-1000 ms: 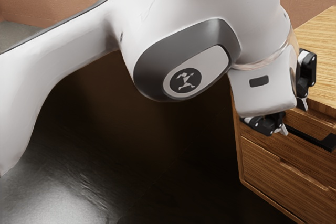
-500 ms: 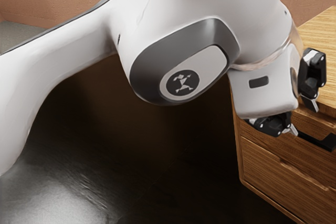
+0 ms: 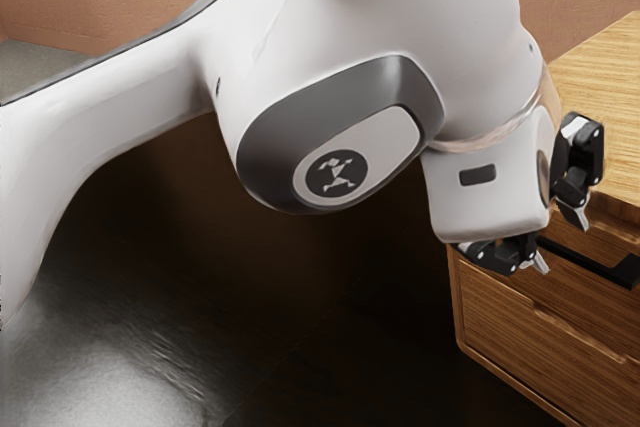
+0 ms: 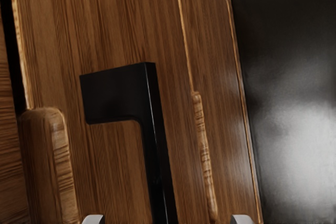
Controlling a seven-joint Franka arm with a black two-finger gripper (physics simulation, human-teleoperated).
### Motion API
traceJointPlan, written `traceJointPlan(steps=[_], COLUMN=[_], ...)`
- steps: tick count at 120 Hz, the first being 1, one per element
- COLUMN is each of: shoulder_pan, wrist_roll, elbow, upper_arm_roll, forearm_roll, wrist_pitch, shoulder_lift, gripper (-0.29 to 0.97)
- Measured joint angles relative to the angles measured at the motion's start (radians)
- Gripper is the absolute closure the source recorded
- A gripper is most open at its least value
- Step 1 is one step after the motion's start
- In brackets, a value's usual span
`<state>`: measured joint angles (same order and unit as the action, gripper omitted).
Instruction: Pull the drawer handle with one arm to open the drawer
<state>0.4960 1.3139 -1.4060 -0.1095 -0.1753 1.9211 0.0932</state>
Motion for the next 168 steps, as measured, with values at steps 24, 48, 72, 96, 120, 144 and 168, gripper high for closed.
traceJointPlan(steps=[24,48,72,96,120,144,168], shoulder_pan=[0.002,0.027,0.041,0.089,0.124,0.132,0.116], wrist_roll=[-0.003,-0.017,-0.032,-0.047,-0.058,-0.066,-0.072], elbow=[-0.056,-0.138,-0.238,-0.344,-0.398,-0.487,-0.563], upper_arm_roll=[0.019,0.025,0.012,0.010,0.009,0.011,0.009], forearm_roll=[0.015,0.027,0.020,0.021,0.024,0.027,0.030], wrist_pitch=[0.000,0.003,0.007,0.015,0.018,0.019,0.014], shoulder_lift=[-0.019,-0.080,-0.181,-0.263,-0.322,-0.414,-0.503], gripper=[0.50,0.70,0.75,0.77,0.80,0.77,0.76])
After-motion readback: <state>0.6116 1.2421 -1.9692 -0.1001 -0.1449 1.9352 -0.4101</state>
